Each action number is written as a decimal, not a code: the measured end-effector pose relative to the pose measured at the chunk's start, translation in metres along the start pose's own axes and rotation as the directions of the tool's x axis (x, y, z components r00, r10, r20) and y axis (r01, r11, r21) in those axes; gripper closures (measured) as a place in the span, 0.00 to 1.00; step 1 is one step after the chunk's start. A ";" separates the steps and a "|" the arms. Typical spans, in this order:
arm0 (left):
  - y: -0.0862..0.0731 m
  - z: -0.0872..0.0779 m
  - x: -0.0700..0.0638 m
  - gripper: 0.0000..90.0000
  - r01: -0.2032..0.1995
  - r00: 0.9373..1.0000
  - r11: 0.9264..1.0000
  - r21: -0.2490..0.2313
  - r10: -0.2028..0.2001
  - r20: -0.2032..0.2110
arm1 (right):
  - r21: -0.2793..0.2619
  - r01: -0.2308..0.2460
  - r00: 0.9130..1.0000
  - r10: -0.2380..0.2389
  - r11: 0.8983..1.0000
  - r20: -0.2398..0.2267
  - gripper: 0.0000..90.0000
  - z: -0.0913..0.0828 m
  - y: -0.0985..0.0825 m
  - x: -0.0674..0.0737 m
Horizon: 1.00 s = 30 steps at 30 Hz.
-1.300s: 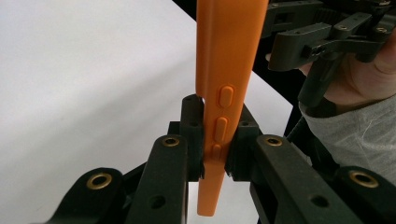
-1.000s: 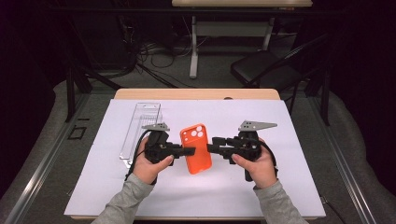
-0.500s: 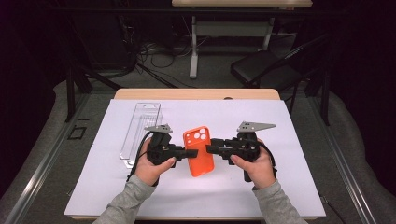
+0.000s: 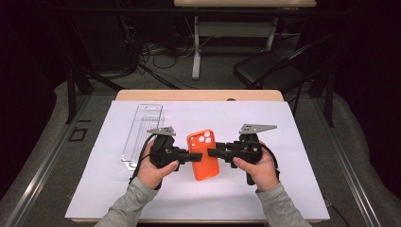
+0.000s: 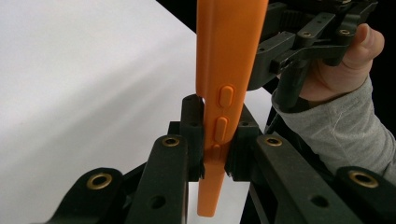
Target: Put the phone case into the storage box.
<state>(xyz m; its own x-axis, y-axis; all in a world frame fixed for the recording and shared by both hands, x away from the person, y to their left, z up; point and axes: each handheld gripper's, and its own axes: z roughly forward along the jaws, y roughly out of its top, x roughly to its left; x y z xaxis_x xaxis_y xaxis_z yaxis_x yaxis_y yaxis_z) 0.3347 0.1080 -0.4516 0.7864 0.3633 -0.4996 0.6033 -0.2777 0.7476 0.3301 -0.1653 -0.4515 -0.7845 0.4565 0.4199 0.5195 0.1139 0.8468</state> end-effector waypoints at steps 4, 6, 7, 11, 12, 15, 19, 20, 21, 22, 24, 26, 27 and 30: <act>0.000 0.000 0.000 0.89 -0.001 1.000 1.000 0.002 0.001 0.011 | 0.001 -0.003 1.000 0.003 1.000 -0.004 0.70 0.000 0.000 0.000; 0.000 0.000 0.000 0.89 0.002 1.000 1.000 0.002 -0.002 0.015 | 0.004 -0.006 1.000 0.006 1.000 -0.007 0.72 -0.001 0.000 0.000; 0.000 0.000 0.000 0.89 0.000 1.000 1.000 0.003 0.000 0.020 | 0.006 -0.005 1.000 0.005 1.000 -0.007 0.72 -0.001 0.000 0.000; 0.000 0.000 0.000 0.89 -0.005 1.000 1.000 0.003 0.004 0.031 | 0.005 -0.004 1.000 0.004 1.000 -0.014 0.74 -0.001 0.000 0.000; 0.000 0.000 0.000 0.89 -0.004 0.999 1.000 0.003 0.004 0.034 | 0.005 -0.005 1.000 0.005 1.000 -0.015 0.74 -0.001 0.000 0.000; 0.000 0.000 0.000 0.89 -0.006 0.999 1.000 0.002 0.005 0.039 | 0.007 -0.006 1.000 0.006 1.000 -0.018 0.75 -0.001 0.000 0.000; 0.000 -0.001 0.000 0.89 -0.005 0.999 1.000 0.003 0.005 0.043 | 0.010 -0.012 1.000 0.012 1.000 -0.025 0.77 -0.002 0.000 -0.001; 0.001 -0.001 0.000 0.89 -0.005 0.999 1.000 0.003 0.005 0.043 | 0.010 -0.012 1.000 0.013 1.000 -0.026 0.77 -0.002 0.000 -0.001; 0.001 0.000 0.000 0.89 -0.005 0.999 1.000 0.004 0.005 0.043 | 0.005 -0.015 1.000 0.016 1.000 -0.026 0.78 -0.002 0.000 -0.001; 0.000 0.000 0.000 0.89 -0.002 0.999 1.000 0.004 0.002 0.045 | 0.006 -0.015 1.000 0.015 1.000 -0.026 0.79 -0.002 0.000 -0.002; 0.000 0.000 0.000 0.89 -0.002 0.999 1.000 0.005 0.002 0.045 | 0.009 -0.008 1.000 0.008 1.000 -0.021 0.81 -0.002 0.000 -0.002; 0.000 0.000 0.000 0.89 -0.004 0.999 1.000 0.006 0.004 0.045 | 0.010 -0.005 1.000 0.005 1.000 -0.017 0.82 -0.002 0.000 -0.002; 0.000 0.000 0.000 0.89 -0.004 0.999 1.000 0.006 0.003 0.044 | 0.010 -0.003 1.000 0.003 1.000 -0.015 0.83 -0.002 0.000 -0.003; 0.000 0.000 0.000 0.89 -0.004 0.999 1.000 0.006 0.004 0.041 | 0.009 0.002 1.000 -0.002 1.000 -0.009 0.84 -0.002 0.000 -0.004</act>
<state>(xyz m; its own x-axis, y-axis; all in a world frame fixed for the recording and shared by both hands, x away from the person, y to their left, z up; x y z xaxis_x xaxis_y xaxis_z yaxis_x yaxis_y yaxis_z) 0.3349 0.1079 -0.4512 0.7935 0.3252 -0.5144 0.6009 -0.2843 0.7471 0.3320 -0.1686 -0.4527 -0.7881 0.4486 0.4214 0.5212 0.1223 0.8446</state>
